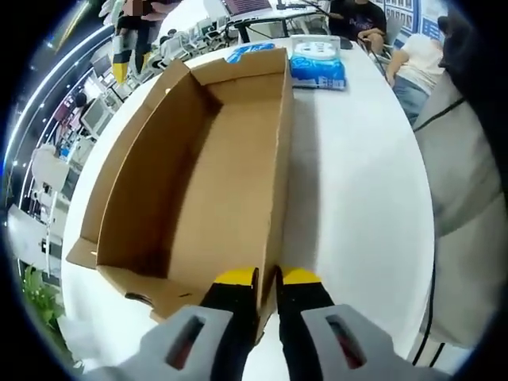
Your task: Operate the shoe box by opening the lid, removing the specified soft item, and placing it in the target area until the item is outside and the box remains undamaged.
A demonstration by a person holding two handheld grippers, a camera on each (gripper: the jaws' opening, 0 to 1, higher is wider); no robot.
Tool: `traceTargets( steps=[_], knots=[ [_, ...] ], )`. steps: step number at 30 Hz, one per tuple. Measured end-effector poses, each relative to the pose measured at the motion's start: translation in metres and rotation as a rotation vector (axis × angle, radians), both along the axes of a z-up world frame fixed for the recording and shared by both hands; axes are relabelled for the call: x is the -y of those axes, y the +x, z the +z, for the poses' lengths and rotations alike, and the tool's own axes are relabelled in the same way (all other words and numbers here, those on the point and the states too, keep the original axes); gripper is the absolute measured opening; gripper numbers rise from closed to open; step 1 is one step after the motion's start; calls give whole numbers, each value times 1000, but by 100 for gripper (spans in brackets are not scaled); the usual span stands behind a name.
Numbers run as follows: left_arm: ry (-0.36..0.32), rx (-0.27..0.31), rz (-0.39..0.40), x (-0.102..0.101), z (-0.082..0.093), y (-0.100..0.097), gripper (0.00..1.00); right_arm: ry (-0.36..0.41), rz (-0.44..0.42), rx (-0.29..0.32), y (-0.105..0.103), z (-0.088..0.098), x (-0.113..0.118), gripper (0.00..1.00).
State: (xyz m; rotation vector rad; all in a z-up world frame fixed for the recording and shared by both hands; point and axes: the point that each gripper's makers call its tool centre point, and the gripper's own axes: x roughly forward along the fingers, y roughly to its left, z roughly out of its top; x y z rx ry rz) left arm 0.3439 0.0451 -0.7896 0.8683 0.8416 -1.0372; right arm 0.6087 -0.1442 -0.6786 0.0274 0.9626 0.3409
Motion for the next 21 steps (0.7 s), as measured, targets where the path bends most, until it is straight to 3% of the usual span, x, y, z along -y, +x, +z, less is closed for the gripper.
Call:
traceTargets(
  steps=[12,18,21],
  knots=[
    [3,2,-16,1,0,-1,7,-38,-19,-23,3,-27,-1,33],
    [5,2,-21,1,0,-1,7,-40,-103,-26,9,-35,7,30],
    [5,-2,-19,1,0,-1,7,-23,-129,-65,7,-45,8,30]
  ],
)
